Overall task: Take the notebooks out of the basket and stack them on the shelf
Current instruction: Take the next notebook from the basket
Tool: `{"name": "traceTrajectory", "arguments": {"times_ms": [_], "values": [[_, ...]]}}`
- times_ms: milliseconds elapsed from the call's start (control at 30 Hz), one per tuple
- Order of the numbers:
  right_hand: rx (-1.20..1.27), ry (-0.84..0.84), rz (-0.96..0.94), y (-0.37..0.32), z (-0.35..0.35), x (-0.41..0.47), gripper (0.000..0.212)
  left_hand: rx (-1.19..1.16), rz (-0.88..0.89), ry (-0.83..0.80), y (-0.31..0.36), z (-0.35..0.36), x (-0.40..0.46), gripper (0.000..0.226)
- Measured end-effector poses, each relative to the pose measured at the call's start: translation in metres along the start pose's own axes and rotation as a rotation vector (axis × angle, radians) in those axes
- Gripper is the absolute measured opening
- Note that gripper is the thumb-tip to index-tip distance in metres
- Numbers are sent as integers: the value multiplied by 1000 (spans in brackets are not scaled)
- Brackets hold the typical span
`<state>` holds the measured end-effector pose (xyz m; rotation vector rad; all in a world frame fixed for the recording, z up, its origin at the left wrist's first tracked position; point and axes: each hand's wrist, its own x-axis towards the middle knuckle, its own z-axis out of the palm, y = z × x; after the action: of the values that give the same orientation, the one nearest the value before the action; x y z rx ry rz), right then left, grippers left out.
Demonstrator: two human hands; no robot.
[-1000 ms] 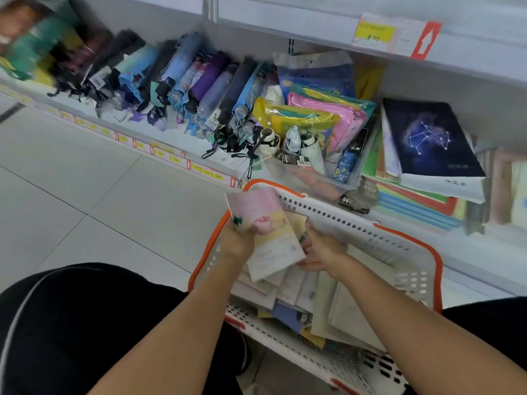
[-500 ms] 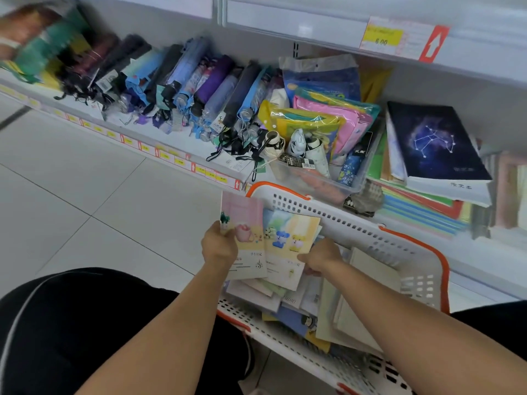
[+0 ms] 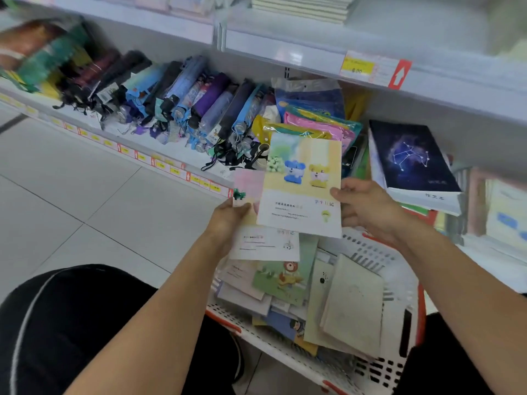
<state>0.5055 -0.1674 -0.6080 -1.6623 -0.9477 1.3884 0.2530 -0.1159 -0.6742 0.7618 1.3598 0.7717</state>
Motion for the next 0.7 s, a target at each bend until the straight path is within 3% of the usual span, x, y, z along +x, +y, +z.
{"name": "traceTrajectory", "arguments": {"times_ms": [67,167,267,367,433,533,633,700], "values": [[9,-10,0,-9,11,3,10,-105,-47,-63,17,10,-4,40],[49,-62,-42,-18,25,6,7,-79,11,-15,46,20,-13,34],[20,11,-185,-33,31,5,34,-57,24,-70,74,24,-28,47],[40,79,-281,-56,33,-4,57,-71,213,-179,94,27,-40,32],[160,6,-298,-71,35,-13,51,-131,309,-208,110,31,-50,33],[57,-113,-383,-102,36,-36,33,-216,415,-190,148,41,-62,25],[161,-52,-443,-143,29,-45,26,-154,479,-198,197,52,-69,28],[284,4,-429,-178,17,-40,24,41,474,-242,232,58,-78,36]]}}
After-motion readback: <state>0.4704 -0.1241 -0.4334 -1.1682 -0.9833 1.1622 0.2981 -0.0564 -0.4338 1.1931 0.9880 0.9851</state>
